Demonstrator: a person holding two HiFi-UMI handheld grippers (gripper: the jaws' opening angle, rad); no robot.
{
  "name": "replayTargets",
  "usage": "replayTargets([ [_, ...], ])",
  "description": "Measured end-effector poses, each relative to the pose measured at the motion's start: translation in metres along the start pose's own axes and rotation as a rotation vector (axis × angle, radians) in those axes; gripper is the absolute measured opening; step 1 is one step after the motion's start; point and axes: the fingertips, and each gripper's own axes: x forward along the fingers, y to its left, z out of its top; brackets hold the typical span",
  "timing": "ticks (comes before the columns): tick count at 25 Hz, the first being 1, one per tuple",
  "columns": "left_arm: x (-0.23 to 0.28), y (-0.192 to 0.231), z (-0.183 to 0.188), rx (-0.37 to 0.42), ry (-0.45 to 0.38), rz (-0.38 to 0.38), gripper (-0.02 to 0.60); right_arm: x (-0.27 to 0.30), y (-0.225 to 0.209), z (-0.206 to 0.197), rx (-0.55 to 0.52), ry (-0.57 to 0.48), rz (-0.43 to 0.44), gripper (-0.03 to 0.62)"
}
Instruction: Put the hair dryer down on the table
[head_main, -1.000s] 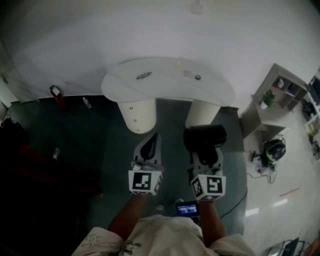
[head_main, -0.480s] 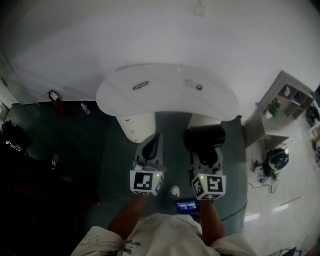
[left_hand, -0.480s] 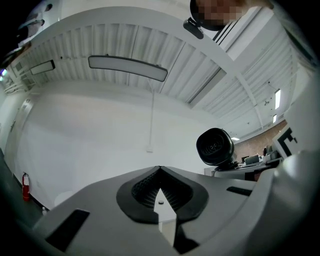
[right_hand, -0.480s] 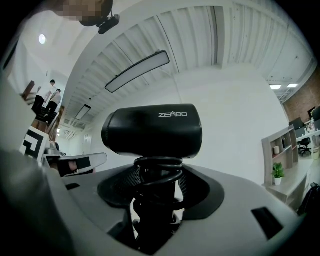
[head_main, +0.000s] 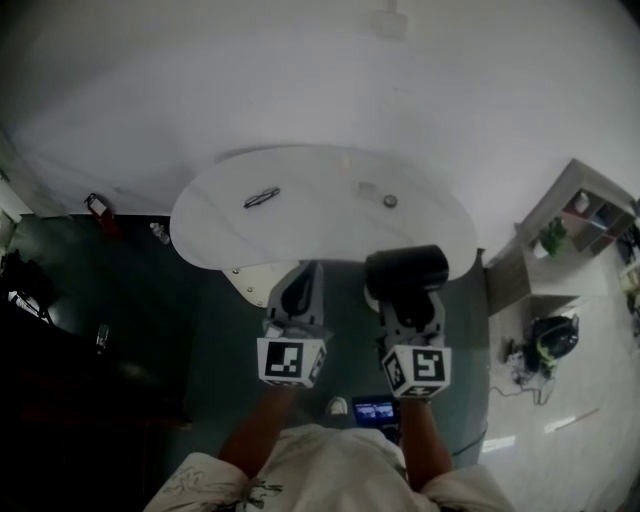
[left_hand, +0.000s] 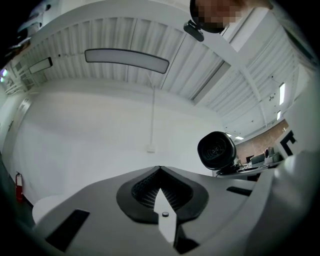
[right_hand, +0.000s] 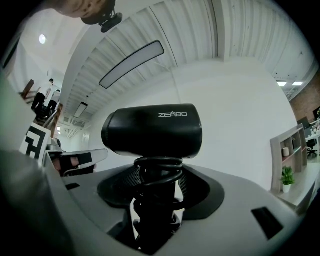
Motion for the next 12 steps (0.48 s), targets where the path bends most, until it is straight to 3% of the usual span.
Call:
replayTargets([
  [12,0.102,0.075,-0.039,0.006,0.013,0.019,-0.003,0.129,-0.018,-0.038,0.014,0.070,-0.012,0.245],
])
